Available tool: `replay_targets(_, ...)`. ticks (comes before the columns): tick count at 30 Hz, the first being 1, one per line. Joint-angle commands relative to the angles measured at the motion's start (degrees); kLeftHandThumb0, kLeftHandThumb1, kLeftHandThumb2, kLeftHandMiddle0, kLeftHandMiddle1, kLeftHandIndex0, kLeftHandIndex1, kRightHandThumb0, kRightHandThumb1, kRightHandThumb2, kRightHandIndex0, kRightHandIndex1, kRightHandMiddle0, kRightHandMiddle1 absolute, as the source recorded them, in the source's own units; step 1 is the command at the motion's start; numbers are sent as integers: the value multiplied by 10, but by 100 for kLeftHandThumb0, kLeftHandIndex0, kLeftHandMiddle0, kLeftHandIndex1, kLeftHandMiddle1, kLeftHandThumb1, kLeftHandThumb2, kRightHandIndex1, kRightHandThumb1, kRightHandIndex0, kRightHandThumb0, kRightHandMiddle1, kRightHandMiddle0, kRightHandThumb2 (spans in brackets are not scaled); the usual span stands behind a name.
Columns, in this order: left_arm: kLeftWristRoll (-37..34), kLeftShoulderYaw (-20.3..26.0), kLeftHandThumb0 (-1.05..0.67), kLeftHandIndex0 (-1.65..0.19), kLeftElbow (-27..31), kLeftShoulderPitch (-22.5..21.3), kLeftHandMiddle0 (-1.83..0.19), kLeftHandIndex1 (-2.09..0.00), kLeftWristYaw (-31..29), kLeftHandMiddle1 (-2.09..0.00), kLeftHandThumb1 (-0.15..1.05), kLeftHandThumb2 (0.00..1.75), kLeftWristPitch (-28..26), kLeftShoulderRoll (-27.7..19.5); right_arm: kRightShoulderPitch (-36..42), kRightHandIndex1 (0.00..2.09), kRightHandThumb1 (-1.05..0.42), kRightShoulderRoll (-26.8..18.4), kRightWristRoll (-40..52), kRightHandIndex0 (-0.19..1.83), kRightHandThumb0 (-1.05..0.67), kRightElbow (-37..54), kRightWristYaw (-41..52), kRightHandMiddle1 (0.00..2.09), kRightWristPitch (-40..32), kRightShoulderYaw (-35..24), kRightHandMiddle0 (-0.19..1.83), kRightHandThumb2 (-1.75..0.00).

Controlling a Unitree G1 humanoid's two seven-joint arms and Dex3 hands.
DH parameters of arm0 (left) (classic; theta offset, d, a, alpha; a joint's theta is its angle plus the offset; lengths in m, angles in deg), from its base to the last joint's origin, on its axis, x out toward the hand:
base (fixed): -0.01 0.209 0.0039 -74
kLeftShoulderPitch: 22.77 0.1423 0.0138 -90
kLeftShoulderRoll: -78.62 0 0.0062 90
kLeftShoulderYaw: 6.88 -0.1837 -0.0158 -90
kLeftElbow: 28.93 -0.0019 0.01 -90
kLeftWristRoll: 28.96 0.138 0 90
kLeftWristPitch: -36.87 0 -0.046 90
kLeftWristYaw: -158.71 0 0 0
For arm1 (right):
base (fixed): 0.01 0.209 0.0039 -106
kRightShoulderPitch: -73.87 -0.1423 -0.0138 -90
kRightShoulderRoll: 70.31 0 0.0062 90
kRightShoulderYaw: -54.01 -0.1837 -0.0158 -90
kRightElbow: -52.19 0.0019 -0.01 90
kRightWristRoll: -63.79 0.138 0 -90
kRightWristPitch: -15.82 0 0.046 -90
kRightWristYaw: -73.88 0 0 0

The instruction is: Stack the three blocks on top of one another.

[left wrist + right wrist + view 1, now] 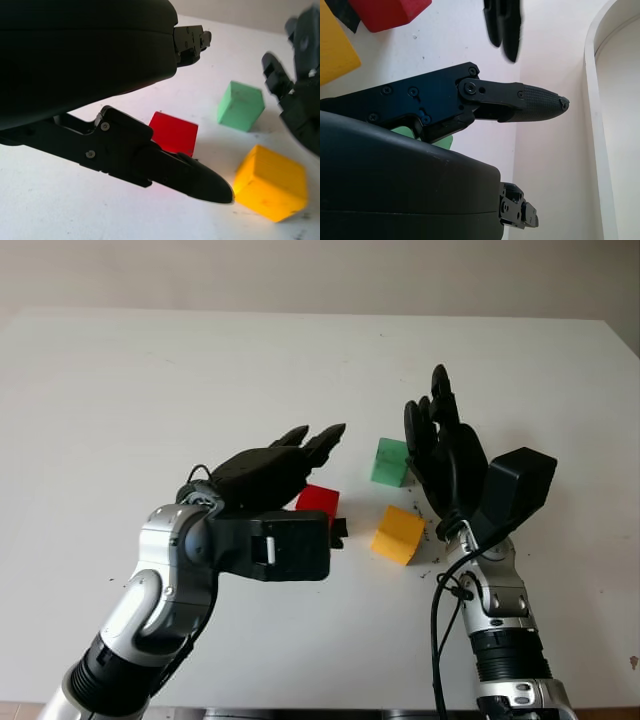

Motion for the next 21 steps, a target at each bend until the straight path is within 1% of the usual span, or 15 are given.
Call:
replay_targets(1, -29, 40, -93, 19, 39, 6, 19, 0, -6, 0, 102, 7, -25, -3, 3, 0, -105, -9, 0, -19, -68, 11, 5, 0, 6, -2, -19, -50)
replay_targets(3, -60, 82, -97, 19, 62, 10, 19, 0, 5, 0, 104, 21, -47, -3, 3, 0, -105, -15, 2, -19, -68, 16, 12, 0, 7, -3, -19, -50)
replay_targets(4, -83, 117, -97, 19, 65, 15, 19, 0, 33, 0, 104, 30, -53, 14, 2, 0, -105, -23, 0, -19, -69, 23, 17, 0, 3, -3, -19, -51)
replay_targets(5, -101, 139, -93, 19, 65, 19, 19, 0, 56, 0, 105, 44, -57, 26, 2, 0, -105, -28, -1, -19, -69, 27, 21, 1, 0, -3, -19, -50)
replay_targets(7, -121, 172, -87, 19, 59, 20, 19, 0, 103, 0, 105, 52, -72, 42, 1, 0, -105, -44, -10, -19, -70, 38, 28, 2, -4, 0, -18, -49)
replay_targets(8, -133, 187, -82, 19, 51, 19, 19, -1, 125, -1, 105, 58, -68, 47, -1, 0, -105, -54, -13, -19, -70, 39, 36, 3, 1, 0, -17, -49)
replay_targets(10, -165, 220, -74, 18, 20, 19, 18, -2, 178, -3, 105, 63, -31, 57, -8, 0, -105, -79, -23, -19, -69, 42, 53, 4, 9, 1, -17, -48)
replay_targets(11, -198, 250, -70, 18, -8, 14, 18, -2, 208, -3, 105, 64, -9, 73, -16, 0, -105, -104, -42, -19, -70, 41, 63, 5, 24, 5, -15, -48)
replay_targets(12, -224, 267, -65, 19, -29, 11, 19, -2, 230, -2, 105, 61, 7, 82, -22, 2, -105, -121, -56, -16, -72, 39, 69, 7, 35, 8, -11, -47)
replay_targets(14, -263, 292, -64, 18, -77, 6, 18, -2, 269, -2, 105, 60, 45, 89, -33, 3, -105, -149, -67, -14, -73, 34, 89, 7, 55, 7, -10, -45)
replay_targets(16, -309, 313, -66, 17, -120, -2, 17, -3, 291, -3, 105, 57, 74, 95, -41, 5, -105, -168, -64, -13, -76, 31, 107, 8, 62, 4, -6, -33)
replay_targets(17, -333, 325, -66, 16, -147, -6, 17, -4, 298, -3, 105, 56, 86, 96, -49, 5, -105, -181, -55, -13, -76, 30, 126, 8, 59, 3, -6, -30)
replay_targets(18, -354, 334, -65, 14, -175, -11, 15, -5, 305, -5, 105, 57, 96, 95, -59, 5, -104, -208, -65, -14, -77, 27, 149, 8, 66, 9, -5, -19)
replay_targets(21, -384, 338, -64, 12, -225, -14, 12, -6, 325, -6, 105, 61, 119, 88, -83, 6, -101, -263, -85, -12, -80, 12, 206, 9, 97, 24, 0, -8)
